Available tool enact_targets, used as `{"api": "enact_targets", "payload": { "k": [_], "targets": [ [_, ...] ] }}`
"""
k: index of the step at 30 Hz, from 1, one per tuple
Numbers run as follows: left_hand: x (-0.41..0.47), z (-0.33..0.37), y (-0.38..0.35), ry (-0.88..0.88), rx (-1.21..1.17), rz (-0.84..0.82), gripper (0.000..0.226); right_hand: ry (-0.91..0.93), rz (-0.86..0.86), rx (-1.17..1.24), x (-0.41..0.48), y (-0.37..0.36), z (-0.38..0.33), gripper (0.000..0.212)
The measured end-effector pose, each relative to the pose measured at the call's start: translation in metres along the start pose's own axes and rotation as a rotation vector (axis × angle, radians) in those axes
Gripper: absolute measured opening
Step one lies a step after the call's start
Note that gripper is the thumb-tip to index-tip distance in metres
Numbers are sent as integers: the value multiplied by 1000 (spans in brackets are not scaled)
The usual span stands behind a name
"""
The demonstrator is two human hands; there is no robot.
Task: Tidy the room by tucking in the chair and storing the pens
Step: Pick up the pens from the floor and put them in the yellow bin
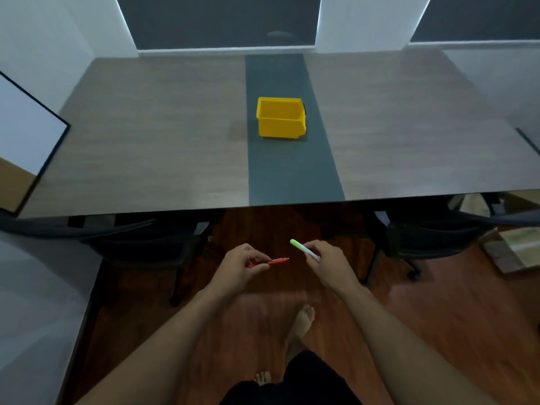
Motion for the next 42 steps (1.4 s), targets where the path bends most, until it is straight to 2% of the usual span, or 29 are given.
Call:
{"api": "enact_targets", "payload": {
  "k": [12, 20, 25, 35, 42],
  "targets": [
    [167, 22, 38, 43, -18, 123, 22, 100, -31, 37, 192, 56, 23, 20],
    [253, 7, 51, 117, -72, 116, 30, 105, -89, 105, 296, 67, 21, 23],
    [325, -6, 81, 120, -98, 99, 35, 111, -50, 88, 368, 73, 13, 24],
    [483, -19, 152, 128, -112, 3, 31, -43, -57, 126, 501, 102, 1, 24],
    [562, -9, 176, 79, -83, -39, 27, -102, -57, 168, 554, 110, 12, 28]
  ]
}}
Point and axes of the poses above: each hand's wrist, its own x-axis towards the middle knuckle, its own y-axis out of the back of the hand, z = x × y, the point moved 9 cm from there along x, towards the middle knuckle, and after that the axes turned 15 degrees about -x, right-handed, at the moved point
